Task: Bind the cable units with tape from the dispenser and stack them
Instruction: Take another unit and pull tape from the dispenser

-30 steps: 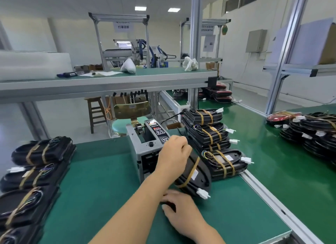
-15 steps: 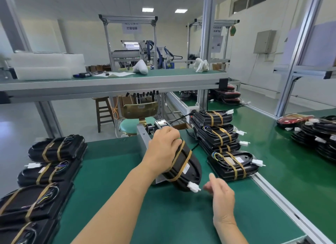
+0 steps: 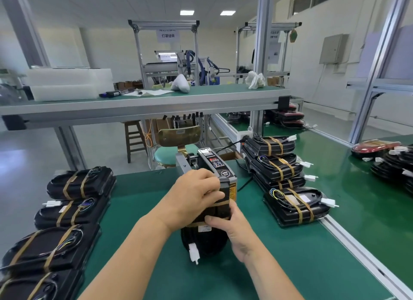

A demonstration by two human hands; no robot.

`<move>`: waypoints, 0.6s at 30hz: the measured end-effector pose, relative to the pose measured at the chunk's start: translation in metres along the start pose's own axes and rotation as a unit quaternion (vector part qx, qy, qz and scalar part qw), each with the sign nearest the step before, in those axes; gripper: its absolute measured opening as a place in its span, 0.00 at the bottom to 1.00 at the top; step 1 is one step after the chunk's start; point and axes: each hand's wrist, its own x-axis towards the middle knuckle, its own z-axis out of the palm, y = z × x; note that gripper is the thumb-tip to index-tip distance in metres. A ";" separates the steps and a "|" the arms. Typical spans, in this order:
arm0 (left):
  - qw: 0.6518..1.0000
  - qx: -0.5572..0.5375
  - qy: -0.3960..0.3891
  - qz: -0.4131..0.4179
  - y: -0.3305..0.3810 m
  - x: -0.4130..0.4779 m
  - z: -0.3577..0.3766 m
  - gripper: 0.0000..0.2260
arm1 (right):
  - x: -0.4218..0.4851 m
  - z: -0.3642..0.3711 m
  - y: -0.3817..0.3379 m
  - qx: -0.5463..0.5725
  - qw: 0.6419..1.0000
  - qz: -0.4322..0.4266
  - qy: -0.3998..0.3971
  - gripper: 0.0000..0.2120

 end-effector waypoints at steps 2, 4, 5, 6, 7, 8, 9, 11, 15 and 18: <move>1.000 0.015 0.012 -0.014 -0.002 -0.009 -0.002 0.15 | -0.001 0.013 0.008 0.019 1.000 0.006 -0.012 0.27; 0.994 0.006 0.085 -0.064 -0.005 -0.019 -0.001 0.14 | -0.003 0.025 0.014 0.035 0.999 0.008 -0.029 0.28; 0.985 0.002 0.137 -0.108 -0.009 -0.024 0.001 0.12 | -0.003 0.029 0.015 0.043 0.998 0.007 -0.035 0.28; 0.971 -0.004 0.172 -0.165 -0.014 -0.029 0.002 0.09 | -0.003 0.033 0.016 0.049 0.998 0.006 -0.037 0.28; 0.956 -0.023 0.182 -0.229 -0.018 -0.034 0.003 0.11 | -0.002 0.035 0.016 0.056 0.998 0.005 -0.036 0.28; 0.939 -0.062 0.172 -0.291 -0.022 -0.039 0.005 0.16 | -0.002 0.036 0.017 0.061 0.997 0.006 -0.036 0.27; 0.920 -0.118 0.160 -0.338 -0.026 -0.044 0.008 0.23 | -0.001 0.038 0.017 0.063 0.997 0.007 -0.037 0.27; 0.873 -0.236 0.158 -0.396 -0.027 -0.050 0.012 0.30 | 0.000 0.040 0.016 0.062 0.997 0.010 -0.044 0.27; 0.817 -0.362 0.176 -0.412 -0.026 -0.058 0.020 0.31 | 0.002 0.043 0.016 0.063 0.996 0.011 -0.059 0.28; 0.820 -0.370 0.207 -0.385 -0.024 -0.063 0.023 0.33 | -0.001 0.043 0.014 0.071 0.995 0.004 -0.074 0.26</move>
